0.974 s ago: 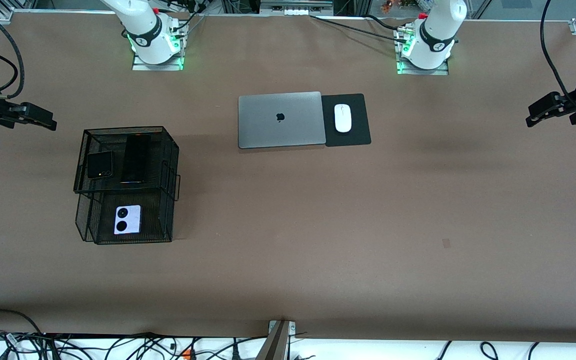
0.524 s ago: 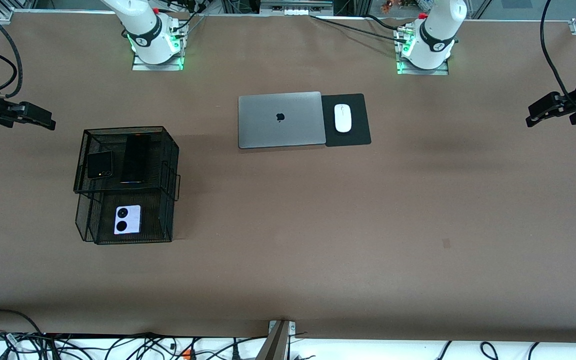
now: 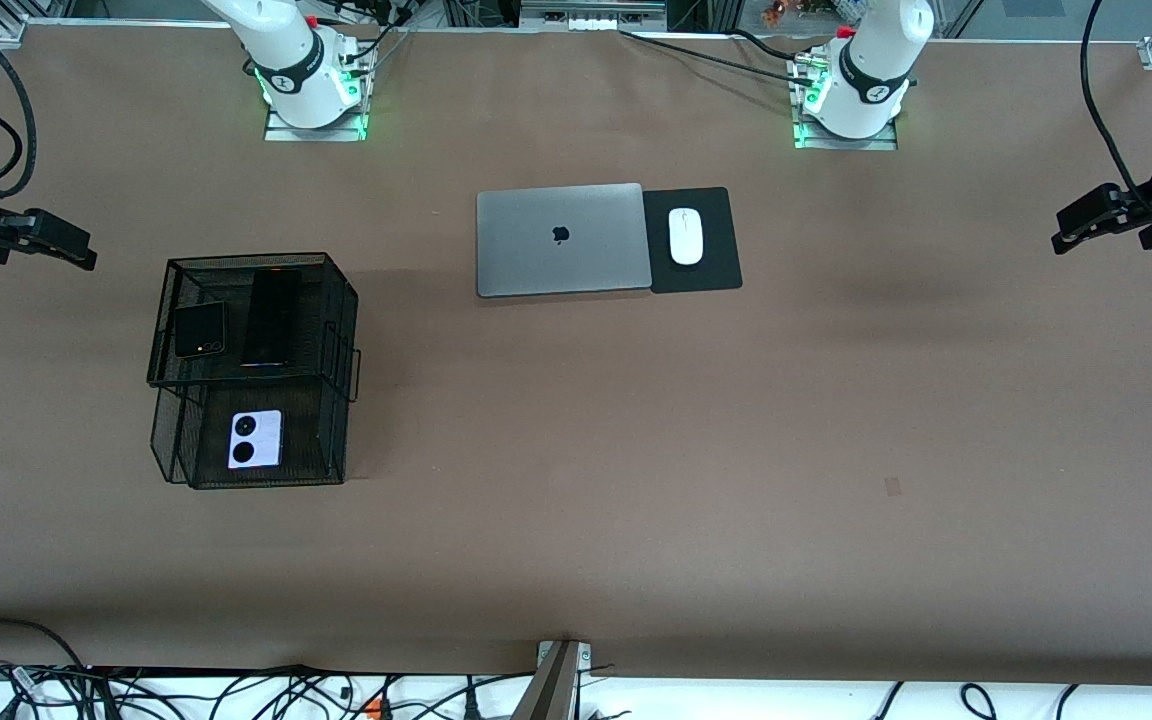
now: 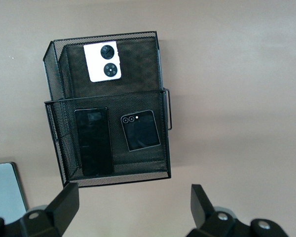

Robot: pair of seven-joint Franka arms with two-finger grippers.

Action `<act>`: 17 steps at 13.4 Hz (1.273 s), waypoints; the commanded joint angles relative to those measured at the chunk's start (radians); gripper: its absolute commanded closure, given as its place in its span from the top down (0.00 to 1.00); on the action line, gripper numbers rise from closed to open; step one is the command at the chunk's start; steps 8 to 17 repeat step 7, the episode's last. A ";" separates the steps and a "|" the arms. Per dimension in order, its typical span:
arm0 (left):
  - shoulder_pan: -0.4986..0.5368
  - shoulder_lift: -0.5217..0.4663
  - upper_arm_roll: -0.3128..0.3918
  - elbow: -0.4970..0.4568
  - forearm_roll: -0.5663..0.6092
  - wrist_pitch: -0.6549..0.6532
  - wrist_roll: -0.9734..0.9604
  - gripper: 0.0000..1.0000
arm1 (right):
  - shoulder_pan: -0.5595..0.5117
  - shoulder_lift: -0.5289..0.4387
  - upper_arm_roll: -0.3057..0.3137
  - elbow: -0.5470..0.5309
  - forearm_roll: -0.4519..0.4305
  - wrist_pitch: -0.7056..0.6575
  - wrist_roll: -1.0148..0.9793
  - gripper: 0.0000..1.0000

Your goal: Place phones with both arms

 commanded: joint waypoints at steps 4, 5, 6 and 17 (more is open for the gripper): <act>0.003 0.012 -0.002 0.028 0.005 -0.022 0.004 1.00 | -0.019 -0.006 0.021 -0.003 -0.008 0.000 0.015 1.00; 0.004 0.012 -0.002 0.026 0.005 -0.022 0.004 1.00 | -0.019 -0.006 0.021 -0.003 -0.006 -0.001 0.015 1.00; 0.003 0.012 -0.002 0.026 0.005 -0.022 0.004 1.00 | -0.019 -0.006 0.021 -0.003 -0.006 -0.001 0.015 1.00; 0.003 0.012 -0.002 0.028 0.005 -0.022 0.004 1.00 | -0.019 -0.006 0.021 -0.003 -0.006 -0.003 0.015 1.00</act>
